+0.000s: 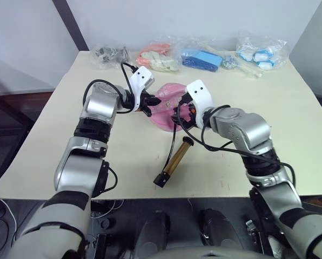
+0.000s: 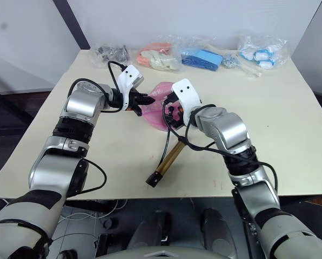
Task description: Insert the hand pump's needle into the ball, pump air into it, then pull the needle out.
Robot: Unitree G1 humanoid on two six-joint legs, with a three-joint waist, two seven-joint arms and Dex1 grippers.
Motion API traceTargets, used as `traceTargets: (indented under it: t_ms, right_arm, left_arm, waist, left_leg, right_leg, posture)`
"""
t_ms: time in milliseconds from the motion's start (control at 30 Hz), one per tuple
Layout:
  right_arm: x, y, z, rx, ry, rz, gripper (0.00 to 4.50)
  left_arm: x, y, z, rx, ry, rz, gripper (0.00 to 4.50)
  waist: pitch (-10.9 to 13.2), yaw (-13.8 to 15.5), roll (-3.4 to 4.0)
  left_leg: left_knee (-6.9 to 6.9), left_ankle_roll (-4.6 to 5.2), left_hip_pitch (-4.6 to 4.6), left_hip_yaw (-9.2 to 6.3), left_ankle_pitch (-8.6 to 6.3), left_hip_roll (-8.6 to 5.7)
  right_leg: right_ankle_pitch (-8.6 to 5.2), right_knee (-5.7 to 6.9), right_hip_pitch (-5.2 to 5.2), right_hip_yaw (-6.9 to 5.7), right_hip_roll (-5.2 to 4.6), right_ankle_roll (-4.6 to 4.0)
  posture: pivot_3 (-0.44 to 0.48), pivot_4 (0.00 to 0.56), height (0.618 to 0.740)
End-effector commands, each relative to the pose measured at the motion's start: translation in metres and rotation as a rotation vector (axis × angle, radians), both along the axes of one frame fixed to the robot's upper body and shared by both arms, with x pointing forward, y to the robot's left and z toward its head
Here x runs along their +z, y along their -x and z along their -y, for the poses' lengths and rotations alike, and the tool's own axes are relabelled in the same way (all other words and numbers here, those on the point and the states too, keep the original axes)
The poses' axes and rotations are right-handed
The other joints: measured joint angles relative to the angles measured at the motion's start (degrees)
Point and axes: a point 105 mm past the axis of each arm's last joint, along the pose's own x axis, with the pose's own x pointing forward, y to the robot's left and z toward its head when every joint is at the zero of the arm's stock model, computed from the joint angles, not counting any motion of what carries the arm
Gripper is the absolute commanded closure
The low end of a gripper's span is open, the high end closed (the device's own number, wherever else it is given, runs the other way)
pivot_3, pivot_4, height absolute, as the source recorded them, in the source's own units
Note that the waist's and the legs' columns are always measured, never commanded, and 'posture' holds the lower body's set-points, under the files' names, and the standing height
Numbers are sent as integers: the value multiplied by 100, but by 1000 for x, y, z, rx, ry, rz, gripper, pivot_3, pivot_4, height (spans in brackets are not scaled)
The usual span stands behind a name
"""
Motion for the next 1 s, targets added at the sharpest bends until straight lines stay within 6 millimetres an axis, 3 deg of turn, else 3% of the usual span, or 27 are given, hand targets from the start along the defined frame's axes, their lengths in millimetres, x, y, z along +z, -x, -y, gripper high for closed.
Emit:
traceTargets:
  t_ms: [33,167,600,733,1000]
  right_arm:
    - [17,-9,-1,-29,-48,33,43]
    - [18,-19,-6,-74,-82,7,1160]
    - [15,-30,-14,-154,-135,-38,1160]
    - [12,-30,-16,-159,-136,-49,2384]
    - [9,-31,-18,-189,-140,-67,2384]
  left_arm:
    - [-18,2,2,1,-20,-55,4500]
    - [-18,2,1,3,-21,-54,4500]
    - [-19,4,-1,5,-26,-54,4500]
    - [-18,3,0,7,-25,-52,4500]
    - [-18,3,0,10,-24,-49,4500]
  waist:
    - [0,16,0]
    - [0,16,0]
    - [0,6,1]
    - [0,0,1]
    - [1,-3,1]
  left_leg:
    - [0,0,-2,0,0,-1]
    - [-3,0,-3,0,0,-1]
    - [-5,0,-3,-3,0,-1]
    - [-5,0,-3,-3,0,-1]
    - [-6,0,-3,-4,0,-1]
  right_leg:
    - [1,-1,0,0,-1,-1]
    - [9,-4,-1,0,-3,-15]
    - [10,-4,-2,-2,-2,-18]
    - [10,-4,-2,-2,-2,-18]
    - [10,-4,-2,-3,-2,-18]
  posture:
    - [0,150,740]
    - [0,150,740]
    - [0,150,740]
    - [0,150,740]
    - [0,150,740]
